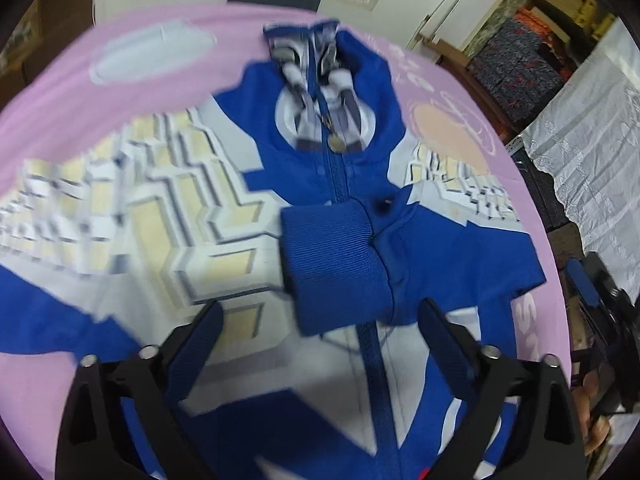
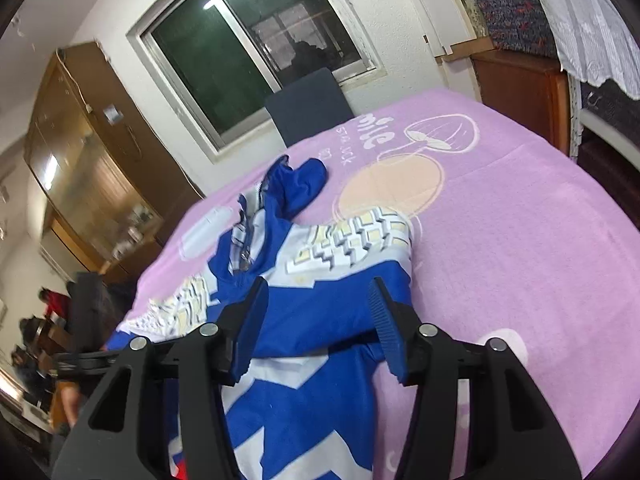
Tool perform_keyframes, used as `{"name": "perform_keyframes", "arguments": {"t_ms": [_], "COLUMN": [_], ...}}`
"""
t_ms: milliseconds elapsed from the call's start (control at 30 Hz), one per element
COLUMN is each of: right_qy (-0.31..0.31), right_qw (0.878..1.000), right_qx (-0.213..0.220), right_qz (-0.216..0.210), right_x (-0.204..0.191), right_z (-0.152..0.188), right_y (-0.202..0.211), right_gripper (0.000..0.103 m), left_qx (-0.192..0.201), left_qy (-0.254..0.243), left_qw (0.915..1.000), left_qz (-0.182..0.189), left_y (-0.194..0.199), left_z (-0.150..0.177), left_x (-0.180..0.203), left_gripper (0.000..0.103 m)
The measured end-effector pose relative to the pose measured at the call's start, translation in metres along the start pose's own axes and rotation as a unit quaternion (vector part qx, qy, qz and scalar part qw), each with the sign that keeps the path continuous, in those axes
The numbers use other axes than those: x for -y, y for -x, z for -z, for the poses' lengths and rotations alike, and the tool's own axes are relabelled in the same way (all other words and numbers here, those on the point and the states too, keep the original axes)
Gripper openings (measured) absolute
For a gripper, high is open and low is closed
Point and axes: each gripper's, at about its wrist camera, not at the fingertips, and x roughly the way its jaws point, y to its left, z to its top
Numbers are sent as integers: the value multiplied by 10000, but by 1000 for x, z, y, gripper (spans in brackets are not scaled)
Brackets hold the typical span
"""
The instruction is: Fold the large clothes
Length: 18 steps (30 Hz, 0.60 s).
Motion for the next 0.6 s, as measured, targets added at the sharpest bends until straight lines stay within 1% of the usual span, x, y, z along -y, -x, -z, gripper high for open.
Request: {"name": "perform_keyframes", "arguments": {"t_ms": [33, 67, 133, 167, 300, 367, 400, 467, 500, 533, 567, 600], "right_qy": [-12, -31, -114, -154, -331, -330, -306, -284, -289, -296, -309, -341], "right_qw": [10000, 9999, 9996, 9995, 9993, 9994, 9995, 9993, 9991, 9987, 9985, 9982], "right_qx": [31, 87, 169, 168, 6, 20, 59, 139, 168, 190, 193, 185], "right_qz": [-15, -59, -177, -216, -152, -66, 45, 213, 262, 356, 417, 456], "right_x": [1, 3, 11, 14, 26, 28, 29, 30, 31, 33, 34, 36], "right_z": [0, -1, 2, 2, 3, 3, 2, 1, 1, 0, 1, 0], "right_y": [-1, -1, -1, -2, -11, -11, -10, -8, -7, -6, -7, -8], "right_gripper": [52, 52, 52, 52, 52, 52, 52, 52, 50, 45, 42, 38], "left_qx": [97, 130, 78, 83, 155, 249, 275, 368, 422, 499, 563, 642], "left_qy": [-26, -71, -148, -168, -339, -399, -405, -371, -380, -434, -485, -531], "left_qw": [9999, 9998, 9998, 9998, 9990, 9985, 9984, 9982, 9979, 9972, 9966, 9960], "left_qz": [-95, -97, 94, 77, -226, -280, -298, -309, -326, -352, -365, -323], "left_y": [-3, -2, -5, -6, -14, -16, -15, -13, -10, -6, 0, 10], "left_z": [-2, -2, -6, -6, -8, -11, -11, -13, -13, -15, -17, -20], "left_x": [3, 6, 12, 14, 26, 29, 29, 30, 30, 33, 35, 37], "left_gripper": [91, 90, 82, 81, 78, 71, 64, 57, 46, 31, 24, 10]}}
